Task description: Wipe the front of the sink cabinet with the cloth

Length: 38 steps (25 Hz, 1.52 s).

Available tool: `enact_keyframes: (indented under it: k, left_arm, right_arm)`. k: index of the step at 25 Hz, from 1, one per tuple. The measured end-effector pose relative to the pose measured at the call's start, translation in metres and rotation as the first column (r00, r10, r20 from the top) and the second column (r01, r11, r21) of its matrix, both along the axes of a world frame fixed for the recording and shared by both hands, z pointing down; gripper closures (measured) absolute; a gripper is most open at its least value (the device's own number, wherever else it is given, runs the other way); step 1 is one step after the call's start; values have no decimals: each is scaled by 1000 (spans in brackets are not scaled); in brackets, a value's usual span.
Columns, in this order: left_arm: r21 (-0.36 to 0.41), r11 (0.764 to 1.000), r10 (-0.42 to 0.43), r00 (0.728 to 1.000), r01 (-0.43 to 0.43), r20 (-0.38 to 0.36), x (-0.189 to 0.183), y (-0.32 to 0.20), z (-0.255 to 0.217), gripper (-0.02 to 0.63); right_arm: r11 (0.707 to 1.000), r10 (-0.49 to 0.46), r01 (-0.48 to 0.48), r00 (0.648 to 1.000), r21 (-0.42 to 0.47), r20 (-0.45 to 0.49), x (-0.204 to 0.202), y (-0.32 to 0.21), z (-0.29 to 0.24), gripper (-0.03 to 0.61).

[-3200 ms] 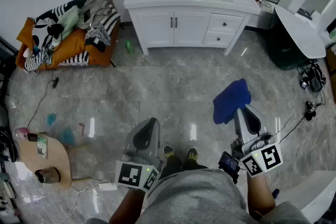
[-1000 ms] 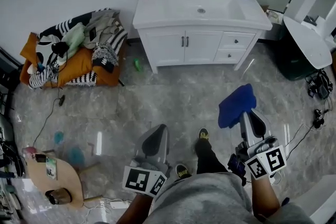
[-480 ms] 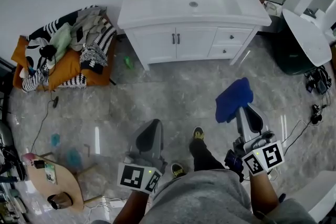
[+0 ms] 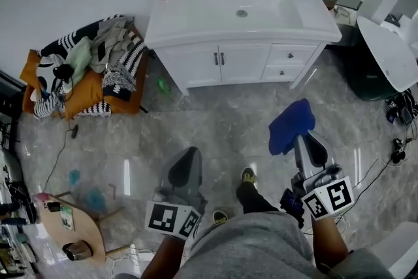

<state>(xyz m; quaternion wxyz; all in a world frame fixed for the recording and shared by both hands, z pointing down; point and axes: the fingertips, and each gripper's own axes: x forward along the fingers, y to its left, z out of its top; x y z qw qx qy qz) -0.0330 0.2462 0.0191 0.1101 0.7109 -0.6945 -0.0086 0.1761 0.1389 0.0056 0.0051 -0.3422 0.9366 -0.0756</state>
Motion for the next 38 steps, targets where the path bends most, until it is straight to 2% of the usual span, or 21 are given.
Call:
enact_keyframes:
  k: [11, 20, 28, 38]
  left_arm:
    - [-7, 1000, -14, 999, 14, 31, 24, -50, -12, 601]
    - [-6, 998, -62, 996, 63, 58, 26, -60, -14, 601]
    - [0, 999, -48, 996, 48, 81, 37, -73, -17, 601]
    - [-10, 1000, -21, 998, 21, 54, 26, -87, -13, 601]
  right_arm:
    - [999, -41, 41, 999, 8, 22, 16, -47, -5, 551]
    - [998, -63, 63, 996, 5, 55, 21, -69, 3, 551]
    - [998, -56, 55, 996, 13, 77, 30, -78, -5, 551]
    - [999, -31, 31, 998, -8, 63, 16, -87, -2, 551]
